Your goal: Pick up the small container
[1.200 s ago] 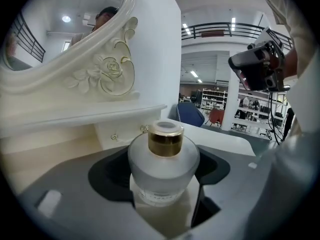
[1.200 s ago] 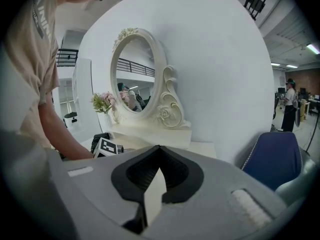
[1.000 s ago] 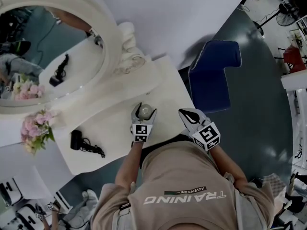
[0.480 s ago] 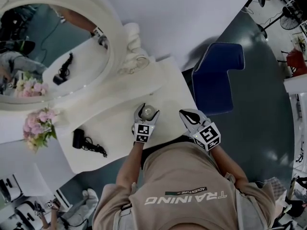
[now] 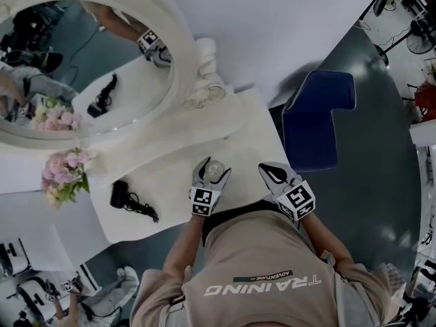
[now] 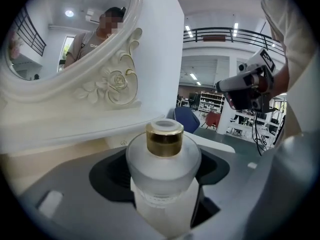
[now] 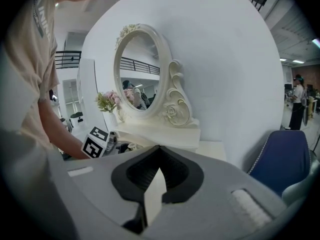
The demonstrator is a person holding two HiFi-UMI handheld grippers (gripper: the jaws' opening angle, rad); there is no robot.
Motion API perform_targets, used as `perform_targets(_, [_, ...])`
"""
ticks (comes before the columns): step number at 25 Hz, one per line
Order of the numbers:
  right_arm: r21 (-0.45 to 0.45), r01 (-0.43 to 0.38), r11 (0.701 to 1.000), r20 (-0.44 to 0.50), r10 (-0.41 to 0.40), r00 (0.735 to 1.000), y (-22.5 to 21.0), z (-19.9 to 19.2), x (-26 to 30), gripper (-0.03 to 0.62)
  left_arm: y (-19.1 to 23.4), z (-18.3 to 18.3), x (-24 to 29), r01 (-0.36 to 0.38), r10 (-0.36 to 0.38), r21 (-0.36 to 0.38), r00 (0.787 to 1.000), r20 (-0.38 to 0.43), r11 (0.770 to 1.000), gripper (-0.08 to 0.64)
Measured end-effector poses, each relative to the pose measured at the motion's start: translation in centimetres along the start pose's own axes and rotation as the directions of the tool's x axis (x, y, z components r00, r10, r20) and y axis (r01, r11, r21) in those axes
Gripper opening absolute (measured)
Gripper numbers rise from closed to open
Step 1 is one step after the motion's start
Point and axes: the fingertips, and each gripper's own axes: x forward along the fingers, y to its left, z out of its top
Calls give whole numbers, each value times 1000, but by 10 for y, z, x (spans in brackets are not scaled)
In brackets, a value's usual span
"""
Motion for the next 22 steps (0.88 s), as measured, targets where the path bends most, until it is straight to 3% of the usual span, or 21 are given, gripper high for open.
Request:
perform_targets(11, [-47, -90, 995, 51, 93, 994, 41, 30, 25, 3, 13, 48, -84, -76, 77, -16, 996, 48, 997, 357])
perform_targets(22, [-76, -71, 995, 128, 81, 988, 62, 64, 30, 3, 43, 93, -140, -118, 118, 0, 989, 86, 993, 357])
